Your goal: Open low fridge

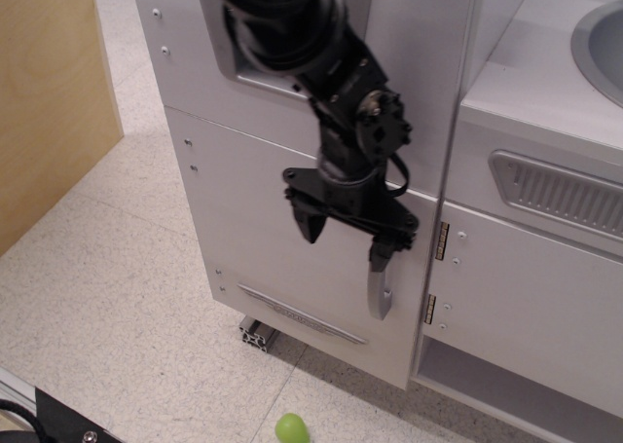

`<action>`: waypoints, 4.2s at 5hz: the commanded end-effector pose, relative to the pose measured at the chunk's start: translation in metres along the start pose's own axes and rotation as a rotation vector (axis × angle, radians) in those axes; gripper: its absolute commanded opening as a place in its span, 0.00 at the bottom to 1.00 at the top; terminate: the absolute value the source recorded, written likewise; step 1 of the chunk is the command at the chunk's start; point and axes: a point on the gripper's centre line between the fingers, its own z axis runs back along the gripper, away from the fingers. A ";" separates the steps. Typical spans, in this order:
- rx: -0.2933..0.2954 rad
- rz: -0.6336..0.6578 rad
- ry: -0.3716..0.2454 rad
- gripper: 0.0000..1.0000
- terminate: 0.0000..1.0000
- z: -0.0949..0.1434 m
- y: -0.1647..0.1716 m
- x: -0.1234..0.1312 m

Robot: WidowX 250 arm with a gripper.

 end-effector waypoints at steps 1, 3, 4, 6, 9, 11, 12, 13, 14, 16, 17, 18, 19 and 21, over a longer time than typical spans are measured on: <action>-0.014 0.008 -0.044 0.00 0.00 0.004 -0.011 0.021; -0.018 -0.001 -0.061 0.00 0.00 0.003 -0.010 0.021; -0.011 -0.008 -0.059 0.00 0.00 0.004 -0.008 0.016; -0.025 -0.070 -0.038 0.00 0.00 0.023 0.010 -0.023; -0.008 -0.058 -0.007 1.00 0.00 0.095 0.048 -0.035; -0.054 0.013 -0.001 1.00 0.00 0.096 0.015 0.013; -0.053 0.003 -0.053 1.00 0.00 0.074 -0.003 0.021; -0.039 -0.029 -0.019 1.00 0.00 0.052 -0.017 0.016; -0.021 -0.058 0.007 1.00 0.00 0.027 -0.022 0.010; 0.030 -0.083 0.050 1.00 0.00 0.003 -0.001 -0.016; 0.019 -0.126 0.061 1.00 0.00 0.015 0.020 -0.038; 0.008 -0.148 0.094 1.00 0.00 0.023 0.046 -0.057; 0.019 -0.157 0.100 1.00 0.00 0.027 0.076 -0.072; 0.072 -0.183 0.091 1.00 0.00 0.026 0.123 -0.088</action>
